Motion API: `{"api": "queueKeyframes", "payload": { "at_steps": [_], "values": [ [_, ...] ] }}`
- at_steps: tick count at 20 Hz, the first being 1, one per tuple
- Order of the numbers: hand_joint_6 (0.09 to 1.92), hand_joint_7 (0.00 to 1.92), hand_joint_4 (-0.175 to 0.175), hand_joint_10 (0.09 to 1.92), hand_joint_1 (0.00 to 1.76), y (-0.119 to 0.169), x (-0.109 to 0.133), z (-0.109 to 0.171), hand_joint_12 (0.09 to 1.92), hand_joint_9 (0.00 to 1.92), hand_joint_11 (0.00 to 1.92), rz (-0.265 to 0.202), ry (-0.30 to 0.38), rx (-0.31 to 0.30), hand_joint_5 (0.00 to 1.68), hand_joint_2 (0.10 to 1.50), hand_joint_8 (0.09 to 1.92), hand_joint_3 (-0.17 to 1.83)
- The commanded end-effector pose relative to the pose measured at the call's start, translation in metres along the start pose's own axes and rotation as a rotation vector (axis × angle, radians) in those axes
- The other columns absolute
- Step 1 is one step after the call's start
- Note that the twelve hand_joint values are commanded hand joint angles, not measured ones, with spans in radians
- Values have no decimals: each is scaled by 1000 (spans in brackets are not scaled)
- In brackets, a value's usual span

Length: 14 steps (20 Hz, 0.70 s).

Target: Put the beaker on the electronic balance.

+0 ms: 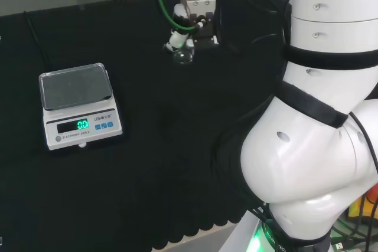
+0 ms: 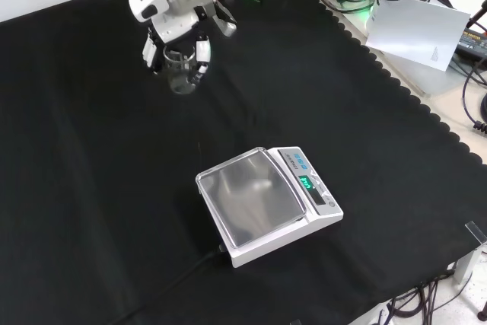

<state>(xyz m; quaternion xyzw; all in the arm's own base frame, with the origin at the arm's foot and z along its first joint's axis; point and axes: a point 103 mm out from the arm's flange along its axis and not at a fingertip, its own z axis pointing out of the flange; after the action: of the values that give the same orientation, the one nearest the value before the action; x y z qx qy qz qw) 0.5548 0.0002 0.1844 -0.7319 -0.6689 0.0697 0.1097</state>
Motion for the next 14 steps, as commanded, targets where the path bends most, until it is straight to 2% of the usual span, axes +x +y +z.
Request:
{"api": "queueKeyframes", "payload": {
  "at_steps": [1,4,7,11,14],
  "values": [
    [1239,942,25,1156,1227,-11,90,-8,859,1240,1411,-167,-30,8,982,715,1378,874],
    [1238,944,26,1155,1228,-20,139,-5,859,1241,1412,-251,-48,13,985,710,1377,881],
    [1238,945,26,1154,1228,-28,180,-3,859,1241,1412,-315,-59,16,986,709,1377,883],
    [1238,947,26,1154,1228,-35,221,2,859,1242,1412,-371,-62,24,986,708,1376,884],
    [1238,952,27,1153,1229,-38,240,9,859,1244,1413,-397,-61,35,989,701,1375,895]
  ]
}}
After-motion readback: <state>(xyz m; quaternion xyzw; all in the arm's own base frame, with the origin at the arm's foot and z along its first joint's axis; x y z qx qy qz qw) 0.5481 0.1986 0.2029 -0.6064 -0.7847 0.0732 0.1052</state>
